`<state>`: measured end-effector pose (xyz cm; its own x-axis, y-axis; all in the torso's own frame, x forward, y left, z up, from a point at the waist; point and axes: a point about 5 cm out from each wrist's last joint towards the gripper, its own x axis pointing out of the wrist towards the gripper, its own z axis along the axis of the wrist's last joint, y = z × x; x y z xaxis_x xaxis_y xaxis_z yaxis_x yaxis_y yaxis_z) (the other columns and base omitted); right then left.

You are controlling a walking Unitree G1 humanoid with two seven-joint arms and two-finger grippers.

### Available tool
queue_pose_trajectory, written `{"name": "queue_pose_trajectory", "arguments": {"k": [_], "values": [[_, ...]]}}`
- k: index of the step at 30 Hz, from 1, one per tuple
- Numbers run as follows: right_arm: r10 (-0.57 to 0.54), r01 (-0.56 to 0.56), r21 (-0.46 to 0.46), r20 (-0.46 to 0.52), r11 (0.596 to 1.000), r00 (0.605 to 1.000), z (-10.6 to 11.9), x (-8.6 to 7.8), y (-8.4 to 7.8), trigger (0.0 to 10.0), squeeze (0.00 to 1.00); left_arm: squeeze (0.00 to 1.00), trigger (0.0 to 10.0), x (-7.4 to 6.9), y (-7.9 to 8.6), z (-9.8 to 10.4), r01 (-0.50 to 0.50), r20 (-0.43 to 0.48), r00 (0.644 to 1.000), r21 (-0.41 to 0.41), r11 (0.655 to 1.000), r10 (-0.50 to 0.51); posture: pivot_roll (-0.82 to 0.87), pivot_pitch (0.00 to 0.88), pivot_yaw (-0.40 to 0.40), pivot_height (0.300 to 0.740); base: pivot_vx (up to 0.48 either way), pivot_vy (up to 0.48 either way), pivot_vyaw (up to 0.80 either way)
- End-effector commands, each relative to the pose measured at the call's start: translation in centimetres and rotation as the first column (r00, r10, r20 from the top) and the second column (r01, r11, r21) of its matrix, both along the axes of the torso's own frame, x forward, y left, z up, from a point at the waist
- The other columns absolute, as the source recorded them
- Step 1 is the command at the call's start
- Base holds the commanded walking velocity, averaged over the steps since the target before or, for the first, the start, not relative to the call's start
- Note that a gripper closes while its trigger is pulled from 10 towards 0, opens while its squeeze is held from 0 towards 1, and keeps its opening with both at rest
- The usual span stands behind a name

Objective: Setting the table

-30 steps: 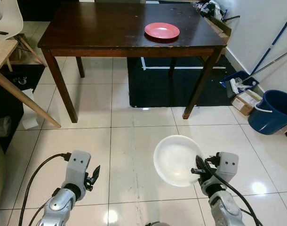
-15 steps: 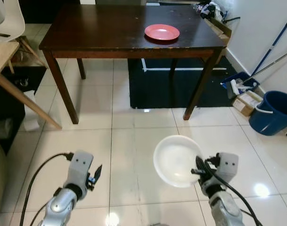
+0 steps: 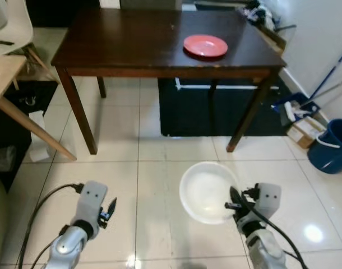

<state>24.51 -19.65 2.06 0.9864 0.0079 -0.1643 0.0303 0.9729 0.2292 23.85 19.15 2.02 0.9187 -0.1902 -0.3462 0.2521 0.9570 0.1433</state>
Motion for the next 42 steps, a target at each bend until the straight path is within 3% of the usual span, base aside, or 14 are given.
{"name": "queue_pose_trajectory", "arguments": {"k": [1, 8, 12, 15, 23, 36, 42], "values": [[-0.024, 0.024, -0.005, -0.004, 1.000, 1.000, -0.1, -0.3, -0.6, 10.0, 0.00, 0.00, 10.0, -0.1, -0.5, -0.2, 0.025, -0.007, 1.000, 0.005, 1.000, -0.024, -0.13, 0.013, 0.029, 0.740, 0.458, 0.000, 0.00], [-0.049, 0.049, -0.006, 0.027, 0.999, 0.998, 0.6, -0.1, -1.3, 10.0, 0.00, 0.00, 10.0, 0.2, -0.7, 0.2, 0.042, 0.015, 0.999, 0.015, 0.999, -0.042, -0.13, 0.014, 0.032, 0.740, 0.458, 0.000, 0.00], [-0.070, 0.070, -0.006, 0.060, 0.998, 0.996, 1.4, 0.4, -1.8, 10.0, 0.00, 0.00, 10.0, 1.0, -1.6, 1.8, 0.110, 0.094, 0.989, 0.043, 0.993, -0.114, -0.13, 0.015, 0.034, 0.740, 0.457, 0.000, 0.00], [-0.083, 0.083, -0.006, 0.078, 0.997, 0.994, 1.9, 0.6, -2.2, 10.0, 0.00, 0.00, 10.0, 1.6, -2.5, 3.2, 0.155, 0.147, 0.976, 0.043, 0.987, -0.160, -0.13, 0.014, 0.036, 0.740, 0.454, 0.000, 0.00], [-0.155, 0.156, 0.010, 0.202, 0.988, 0.967, 5.3, 1.9, -3.7, 10.0, 0.00, 0.00, 10.0, 2.7, -6.7, 7.6, 0.327, 0.309, 0.896, 0.024, 0.945, -0.318, -0.14, 0.014, 0.046, 0.740, 0.457, 0.000, 0.00], [-0.159, 0.155, 0.040, 0.354, 0.987, 0.922, 9.9, 3.0, -3.7, 10.0, 0.00, 0.00, 10.0, 2.7, -9.2, 10.2, 0.392, 0.381, 0.849, 0.008, 0.920, -0.365, -0.14, 0.015, 0.056, 0.740, 0.450, 0.000, 0.00], [-0.174, 0.169, 0.047, 0.376, 0.984, 0.910, 10.9, 3.0, -4.1, 10.0, 0.00, 0.00, 10.0, 2.7, -10.0, 10.8, 0.419, 0.397, 0.832, 0.006, 0.908, -0.386, -0.14, 0.016, 0.060, 0.740, 0.428, 0.000, 0.00]]}}
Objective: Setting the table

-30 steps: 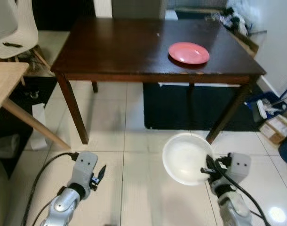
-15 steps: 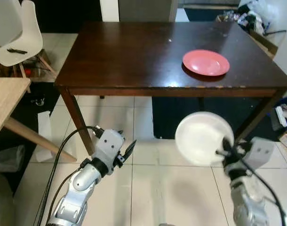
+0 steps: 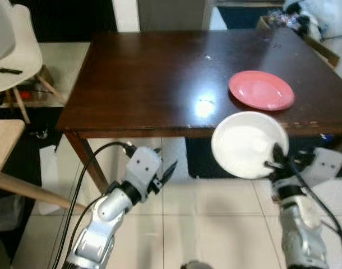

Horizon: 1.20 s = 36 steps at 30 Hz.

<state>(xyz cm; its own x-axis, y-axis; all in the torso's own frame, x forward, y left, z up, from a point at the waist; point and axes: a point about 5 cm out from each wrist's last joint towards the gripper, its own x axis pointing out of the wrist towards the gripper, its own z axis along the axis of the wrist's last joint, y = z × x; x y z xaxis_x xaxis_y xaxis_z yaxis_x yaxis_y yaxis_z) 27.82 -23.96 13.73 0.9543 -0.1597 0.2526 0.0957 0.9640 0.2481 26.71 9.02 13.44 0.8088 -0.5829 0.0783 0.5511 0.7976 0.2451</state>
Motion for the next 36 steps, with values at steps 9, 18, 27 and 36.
{"name": "queue_pose_trajectory", "arguments": {"k": [9, 18, 27, 36], "values": [[0.014, -0.013, 0.035, -0.027, 0.999, 1.000, -0.3, -0.4, 0.4, 10.0, 0.00, 0.00, 10.0, -0.1, 0.0, -0.3, -0.021, -0.061, 0.998, -0.012, 1.000, 0.020, -0.14, 0.019, 0.055, 0.740, 0.217, 0.000, 0.00], [0.042, -0.042, 0.036, -0.008, 0.998, 0.999, 0.6, -0.1, 0.8, 10.0, 0.00, 0.00, 10.0, -0.2, 0.1, -0.3, -0.031, -0.070, 0.997, -0.013, 0.999, 0.030, -0.14, 0.018, 0.051, 0.740, 0.000, 0.000, 0.00], [0.049, -0.048, 0.037, -0.019, 0.998, 0.999, 0.5, -0.1, 0.9, 10.0, 0.00, 0.00, 10.0, -0.1, 0.0, -0.3, -0.036, -0.081, 0.996, -0.012, 0.999, 0.035, -0.14, 0.016, 0.049, 0.740, 0.000, 0.000, 0.00], [0.058, -0.057, 0.038, -0.030, 0.998, 0.998, 0.3, -0.2, 1.1, 10.0, 0.00, 0.00, 10.0, 0.1, 0.1, -0.4, -0.059, -0.084, 0.995, -0.015, 0.998, 0.057, -0.14, 0.014, 0.048, 0.740, 0.000, -0.274, 0.00]]}}
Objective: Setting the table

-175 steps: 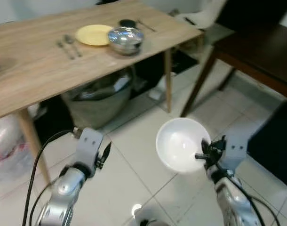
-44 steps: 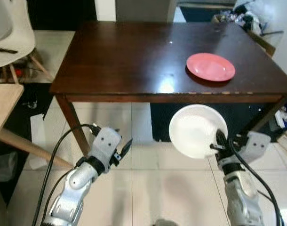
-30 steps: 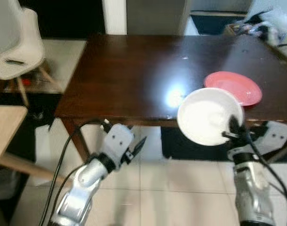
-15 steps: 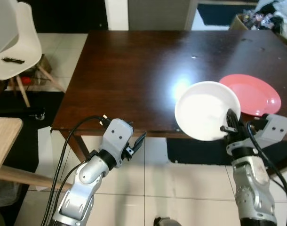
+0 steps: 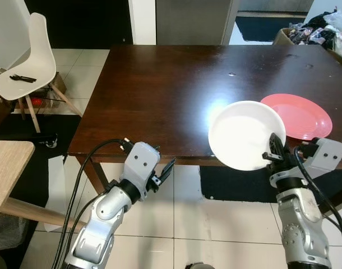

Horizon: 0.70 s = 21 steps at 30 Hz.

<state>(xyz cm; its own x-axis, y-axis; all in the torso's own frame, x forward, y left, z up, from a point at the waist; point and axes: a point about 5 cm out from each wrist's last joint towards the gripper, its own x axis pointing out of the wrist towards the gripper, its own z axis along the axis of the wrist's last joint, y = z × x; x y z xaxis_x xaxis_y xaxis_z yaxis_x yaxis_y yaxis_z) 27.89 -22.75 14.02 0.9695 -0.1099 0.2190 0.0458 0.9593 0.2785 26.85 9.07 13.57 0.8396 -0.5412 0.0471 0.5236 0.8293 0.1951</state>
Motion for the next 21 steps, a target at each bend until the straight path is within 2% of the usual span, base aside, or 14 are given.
{"name": "queue_pose_trajectory", "arguments": {"k": [1, 21], "values": [[-0.002, 0.002, 0.004, -0.002, 1.000, 1.000, 0.02, -0.26, -0.11, 10.0, 0.00, 0.00, 10.0, 0.01, 0.10, -0.53, -0.010, -0.030, 1.000, 0.008, 1.000, 0.010, -0.14, 0.014, 0.048, 0.740, 0.000, -0.345, 0.00], [-0.005, 0.005, 0.006, -0.014, 1.000, 1.000, -0.29, -0.46, -0.12, 10.0, 0.00, 0.00, 10.0, 0.17, 0.29, -0.65, -0.025, -0.050, 0.998, 0.002, 1.000, 0.025, -0.14, 0.019, 0.053, 0.740, 0.000, -0.351, 0.00]]}}
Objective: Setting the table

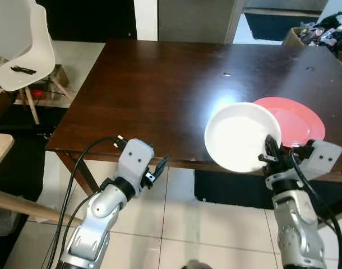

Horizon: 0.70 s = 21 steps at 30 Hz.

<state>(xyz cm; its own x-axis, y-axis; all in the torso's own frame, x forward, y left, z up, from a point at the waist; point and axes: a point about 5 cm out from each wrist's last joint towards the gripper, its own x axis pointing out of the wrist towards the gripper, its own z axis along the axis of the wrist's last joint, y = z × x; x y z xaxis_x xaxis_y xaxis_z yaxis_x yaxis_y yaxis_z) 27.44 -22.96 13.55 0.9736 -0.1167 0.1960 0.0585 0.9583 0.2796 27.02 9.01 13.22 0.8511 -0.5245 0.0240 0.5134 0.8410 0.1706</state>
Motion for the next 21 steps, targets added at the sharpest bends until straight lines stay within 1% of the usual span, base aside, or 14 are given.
{"name": "queue_pose_trajectory", "arguments": {"k": [1, 21], "values": [[0.001, -0.001, 0.004, 0.009, 1.000, 1.000, 0.18, -0.01, 0.10, 10.0, 0.00, 0.00, 10.0, 0.01, 0.35, -0.33, -0.006, -0.020, 1.000, 0.010, 1.000, 0.007, -0.14, 0.019, 0.053, 0.740, 0.000, 0.000, 0.00], [0.001, -0.001, 0.005, 0.005, 1.000, 1.000, 0.09, -0.05, 0.15, 10.0, 0.00, 0.00, 10.0, 0.25, 0.50, -0.62, -0.027, -0.042, 0.999, 0.028, 0.999, 0.028, -0.14, 0.019, 0.053, 0.740, 0.000, 0.000, 0.00]]}}
